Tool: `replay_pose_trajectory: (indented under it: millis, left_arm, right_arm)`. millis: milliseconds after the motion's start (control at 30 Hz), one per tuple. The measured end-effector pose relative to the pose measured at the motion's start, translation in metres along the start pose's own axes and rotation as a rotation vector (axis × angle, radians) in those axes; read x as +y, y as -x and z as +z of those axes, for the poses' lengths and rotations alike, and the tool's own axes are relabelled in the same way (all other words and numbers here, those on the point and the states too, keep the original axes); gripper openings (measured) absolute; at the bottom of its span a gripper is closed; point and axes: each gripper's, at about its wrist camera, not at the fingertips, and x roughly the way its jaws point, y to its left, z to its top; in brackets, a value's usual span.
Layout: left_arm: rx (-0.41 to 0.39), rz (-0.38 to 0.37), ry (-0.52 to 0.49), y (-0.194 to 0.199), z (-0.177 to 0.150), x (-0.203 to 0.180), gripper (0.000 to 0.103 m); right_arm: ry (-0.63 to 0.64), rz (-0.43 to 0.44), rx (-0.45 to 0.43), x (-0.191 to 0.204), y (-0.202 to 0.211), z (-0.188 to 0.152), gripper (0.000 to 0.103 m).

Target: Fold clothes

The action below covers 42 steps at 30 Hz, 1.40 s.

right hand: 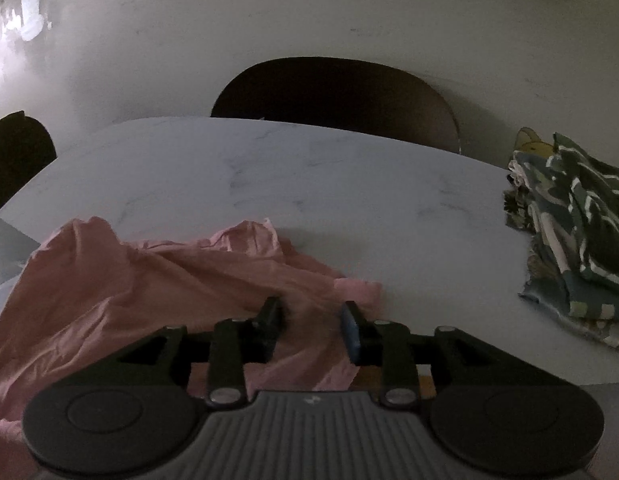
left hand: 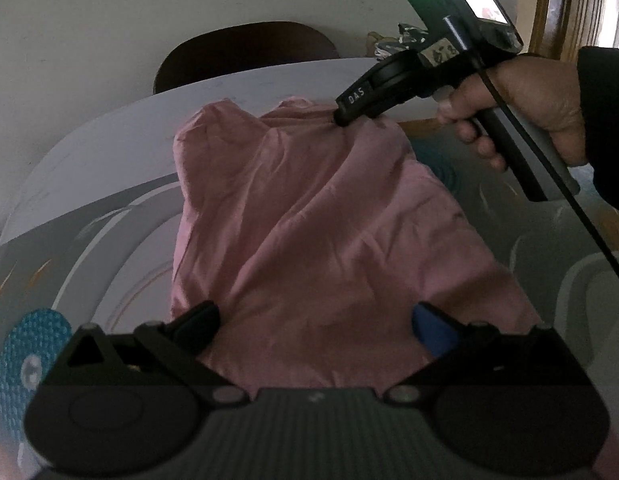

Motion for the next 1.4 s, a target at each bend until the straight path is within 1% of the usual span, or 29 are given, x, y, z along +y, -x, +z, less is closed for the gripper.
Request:
replay_pose_trajectory:
  millis: [67,167,300,367,433,567,733,867,933,967,1033,1067,1167,1333,1400]
  left_arm:
    - [0.002,0.0,-0.002,0.001,0.0,0.0,0.103]
    - [0.011,-0.008,-0.014,0.002,0.004,0.0,0.103]
    - [-0.04,-0.019,-0.031,0.012,0.022,0.001,0.103]
    - [-0.07,-0.04,-0.029,0.015,0.031,0.001,0.103]
    - [-0.082,-0.051,-0.031,0.013,0.04,0.001,0.103]
    - [-0.109,-0.07,-0.033,0.001,0.056,0.001,0.103]
    - [-0.107,-0.073,-0.012,-0.023,0.065,0.011,0.103]
    - [-0.065,-0.063,0.021,-0.037,0.067,0.018,0.103]
    - [-0.022,-0.05,0.026,-0.043,0.06,0.021,0.103]
    - [-0.018,-0.045,0.018,-0.043,0.057,0.021,0.103]
    - [-0.025,-0.028,-0.037,-0.04,0.048,0.017,0.103]
    - [-0.027,-0.025,-0.044,-0.038,0.046,0.016,0.103]
    - [-0.026,-0.023,-0.034,-0.034,0.041,0.018,0.103]
    - [-0.016,-0.003,-0.002,-0.028,0.038,0.015,0.103]
    - [-0.021,0.002,-0.008,-0.028,0.037,0.014,0.103]
  right_arm:
    - [-0.008,0.0,0.015,0.002,0.002,0.003,0.031]
    - [0.002,0.021,-0.003,0.007,0.011,0.005,0.031]
    - [0.041,0.07,-0.018,0.015,0.016,0.012,0.031]
    - [0.059,0.087,-0.024,0.019,0.016,0.016,0.031]
    - [0.087,0.12,-0.02,0.027,0.012,0.021,0.031]
    - [0.158,0.147,0.0,0.043,0.002,0.022,0.031]
    - [0.196,0.145,0.005,0.05,-0.011,0.021,0.031]
    - [0.169,0.152,-0.006,0.041,-0.018,0.023,0.031]
    - [0.152,0.136,-0.01,0.037,-0.018,0.022,0.031]
    - [0.15,0.128,-0.013,0.036,-0.019,0.022,0.031]
    - [0.144,0.092,-0.026,0.031,-0.022,0.021,0.032]
    - [0.134,0.089,-0.03,0.028,-0.023,0.02,0.032]
    - [0.125,0.084,-0.041,0.022,-0.023,0.019,0.031]
    - [0.13,0.047,-0.047,0.024,-0.028,0.021,0.031]
    - [0.132,0.042,-0.043,0.023,-0.027,0.021,0.031]
